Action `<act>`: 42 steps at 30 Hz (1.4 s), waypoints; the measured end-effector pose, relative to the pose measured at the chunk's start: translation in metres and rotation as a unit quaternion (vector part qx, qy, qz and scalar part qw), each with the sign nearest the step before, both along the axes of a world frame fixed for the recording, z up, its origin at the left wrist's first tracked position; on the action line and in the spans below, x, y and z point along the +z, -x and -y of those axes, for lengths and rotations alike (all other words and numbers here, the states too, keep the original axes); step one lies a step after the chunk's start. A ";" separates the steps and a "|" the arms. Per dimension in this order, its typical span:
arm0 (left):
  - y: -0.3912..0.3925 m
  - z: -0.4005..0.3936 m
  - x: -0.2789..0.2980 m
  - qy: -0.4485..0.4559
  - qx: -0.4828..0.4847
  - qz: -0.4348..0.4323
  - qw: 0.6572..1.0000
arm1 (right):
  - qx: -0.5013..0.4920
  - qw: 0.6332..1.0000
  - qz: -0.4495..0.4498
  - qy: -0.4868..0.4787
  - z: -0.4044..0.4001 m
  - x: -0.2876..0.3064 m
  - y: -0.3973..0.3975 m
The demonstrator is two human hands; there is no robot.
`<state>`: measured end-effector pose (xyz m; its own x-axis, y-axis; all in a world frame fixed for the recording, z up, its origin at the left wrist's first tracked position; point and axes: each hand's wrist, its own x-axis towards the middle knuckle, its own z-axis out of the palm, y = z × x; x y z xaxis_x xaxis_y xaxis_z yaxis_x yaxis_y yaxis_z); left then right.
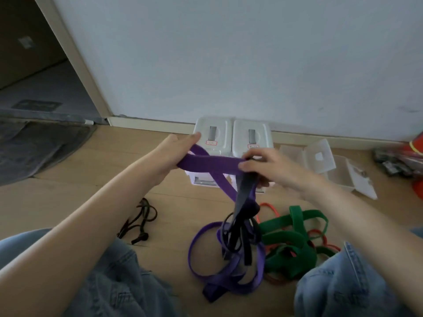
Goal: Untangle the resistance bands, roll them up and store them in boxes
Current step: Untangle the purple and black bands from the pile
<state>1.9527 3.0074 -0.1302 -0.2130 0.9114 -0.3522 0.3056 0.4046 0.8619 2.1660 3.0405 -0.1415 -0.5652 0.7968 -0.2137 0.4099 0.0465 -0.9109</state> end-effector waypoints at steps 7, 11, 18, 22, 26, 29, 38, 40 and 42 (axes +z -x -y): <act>-0.034 0.025 0.006 -0.103 -0.208 -0.006 0.973 | -0.044 0.970 -0.218 0.095 -0.004 0.033 -0.004; -0.049 0.029 -0.003 -0.105 -0.251 0.096 0.957 | -0.019 0.969 -0.237 0.073 -0.002 0.039 -0.006; -0.018 0.017 -0.002 -0.088 -0.261 0.023 0.961 | -0.094 0.986 -0.120 -0.066 -0.009 0.043 -0.018; -0.009 0.022 -0.011 0.001 -0.326 -0.095 0.941 | 0.033 0.995 0.014 -0.089 0.006 0.033 -0.007; -0.038 0.021 -0.030 -0.058 -0.318 0.022 0.946 | 0.105 0.972 -0.210 -0.019 0.014 0.044 0.004; -0.043 0.020 -0.047 -0.042 -0.373 -0.070 0.924 | -0.016 0.960 -0.279 -0.020 0.002 0.047 -0.004; -0.015 0.004 -0.006 -0.119 -0.139 0.208 0.961 | -0.006 0.974 0.134 -0.182 -0.003 0.008 -0.017; -0.028 0.009 -0.016 -0.095 -0.197 0.077 0.973 | -0.010 0.983 0.042 -0.177 0.003 0.011 -0.010; -0.043 0.017 -0.032 -0.042 -0.289 -0.048 0.955 | -0.019 0.986 -0.062 -0.151 0.007 0.018 -0.004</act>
